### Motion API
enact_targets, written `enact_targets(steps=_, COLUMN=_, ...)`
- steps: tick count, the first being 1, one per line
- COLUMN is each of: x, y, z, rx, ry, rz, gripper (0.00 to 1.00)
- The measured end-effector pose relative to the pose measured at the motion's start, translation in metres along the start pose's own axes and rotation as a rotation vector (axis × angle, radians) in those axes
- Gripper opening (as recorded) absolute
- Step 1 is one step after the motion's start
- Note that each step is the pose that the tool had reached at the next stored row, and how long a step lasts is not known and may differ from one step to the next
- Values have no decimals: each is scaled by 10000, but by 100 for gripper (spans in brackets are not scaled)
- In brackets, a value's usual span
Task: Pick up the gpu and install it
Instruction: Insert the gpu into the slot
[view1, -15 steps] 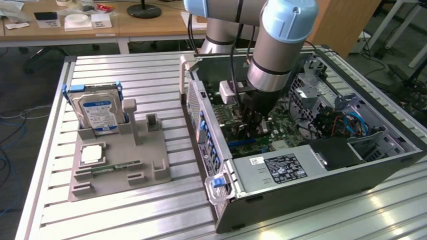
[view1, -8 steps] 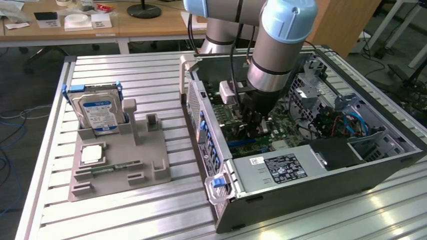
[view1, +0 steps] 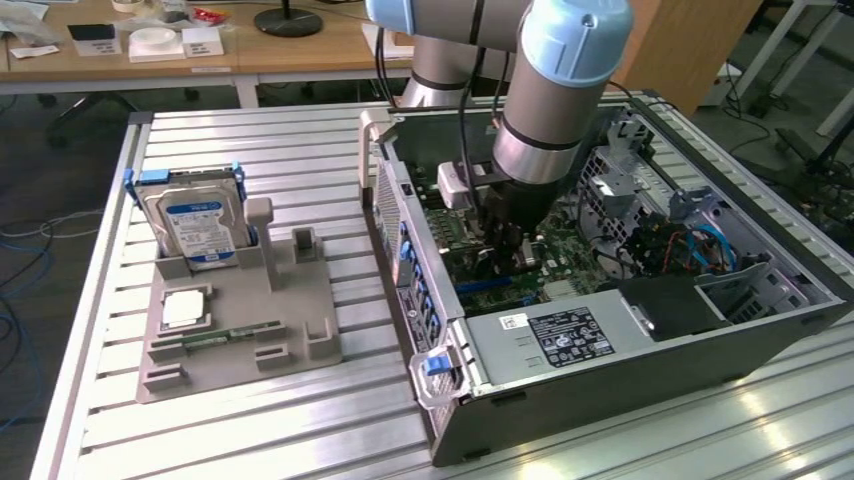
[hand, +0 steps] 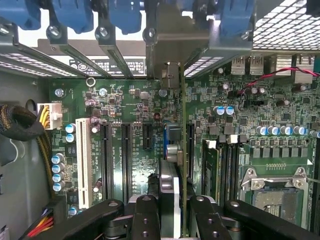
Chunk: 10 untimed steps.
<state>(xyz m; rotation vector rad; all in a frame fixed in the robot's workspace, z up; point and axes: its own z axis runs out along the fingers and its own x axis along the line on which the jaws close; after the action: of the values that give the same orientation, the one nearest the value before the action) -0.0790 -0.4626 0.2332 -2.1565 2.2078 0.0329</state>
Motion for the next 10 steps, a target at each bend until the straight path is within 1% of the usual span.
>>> enact_targets(steps=5, x=1, y=4, z=7, rx=0, ry=-10, rz=0, gripper=28)
enact_targets(steps=10, x=2, y=5, z=44, rx=-1, ry=-28, rz=2, gripper=28)
